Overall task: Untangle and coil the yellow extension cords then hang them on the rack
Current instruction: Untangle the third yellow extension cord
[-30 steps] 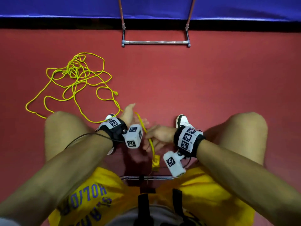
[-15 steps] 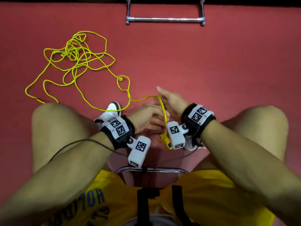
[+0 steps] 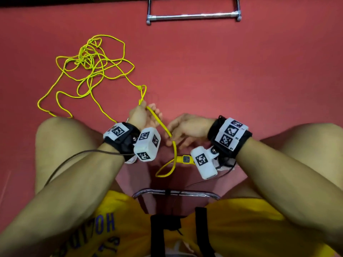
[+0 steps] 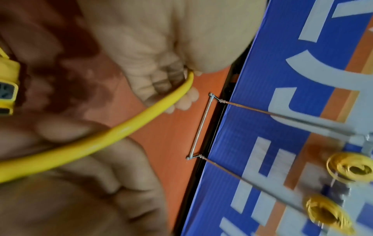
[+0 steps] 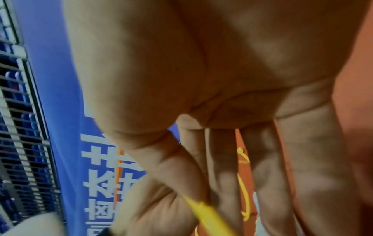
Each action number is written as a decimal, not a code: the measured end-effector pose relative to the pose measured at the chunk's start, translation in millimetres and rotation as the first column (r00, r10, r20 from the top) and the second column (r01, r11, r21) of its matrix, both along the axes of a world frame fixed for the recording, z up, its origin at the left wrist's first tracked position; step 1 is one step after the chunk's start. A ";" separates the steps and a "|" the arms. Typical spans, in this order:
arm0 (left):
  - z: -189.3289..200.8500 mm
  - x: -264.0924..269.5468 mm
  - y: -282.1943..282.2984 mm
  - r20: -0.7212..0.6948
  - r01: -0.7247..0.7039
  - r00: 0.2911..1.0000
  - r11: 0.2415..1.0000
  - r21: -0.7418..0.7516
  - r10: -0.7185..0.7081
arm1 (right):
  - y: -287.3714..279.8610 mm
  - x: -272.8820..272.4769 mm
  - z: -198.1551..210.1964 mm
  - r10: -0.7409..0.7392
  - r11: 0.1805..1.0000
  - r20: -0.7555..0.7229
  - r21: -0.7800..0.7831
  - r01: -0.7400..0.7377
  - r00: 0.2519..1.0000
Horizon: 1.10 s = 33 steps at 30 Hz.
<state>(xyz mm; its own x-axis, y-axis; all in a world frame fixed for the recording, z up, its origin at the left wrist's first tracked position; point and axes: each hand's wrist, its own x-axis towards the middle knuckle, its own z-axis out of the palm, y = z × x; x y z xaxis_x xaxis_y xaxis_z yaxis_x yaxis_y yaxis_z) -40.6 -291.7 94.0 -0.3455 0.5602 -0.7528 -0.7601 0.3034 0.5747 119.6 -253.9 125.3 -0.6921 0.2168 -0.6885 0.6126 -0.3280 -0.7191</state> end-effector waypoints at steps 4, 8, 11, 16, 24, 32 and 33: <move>-2.9 25.2 -6.8 -0.195 0.354 0.918 0.935 0.005 -0.347 | 13.9 9.5 -6.7 -0.401 0.913 0.119 0.130 0.387 0.908; 1.1 45.4 -18.4 -0.343 0.782 0.600 0.621 0.060 -0.723 | 32.3 19.0 -8.1 -0.629 0.777 0.075 0.056 0.626 0.774; -6.1 55.9 -30.4 -0.379 0.939 0.289 0.337 -0.065 -0.879 | 26.6 16.4 -17.2 -0.553 0.833 0.018 0.012 0.553 0.833; -3.8 49.8 -19.5 -0.227 0.711 0.653 0.688 -0.142 -0.722 | 32.6 14.1 -30.5 -0.590 0.787 -0.132 0.126 0.604 0.797; -1.1 17.8 12.0 0.037 0.155 0.987 0.986 0.060 -0.157 | 4.7 13.6 -25.6 0.105 0.992 -0.124 0.086 -0.095 0.987; 2.1 32.6 0.1 -0.297 0.612 0.758 0.791 0.016 -0.581 | 33.6 15.7 -19.0 -0.565 0.805 -0.092 0.158 0.572 0.820; -0.1 35.9 -3.5 -0.340 0.675 0.693 0.738 -0.003 -0.636 | 35.1 15.6 -17.2 -0.594 0.786 -0.121 0.126 0.605 0.796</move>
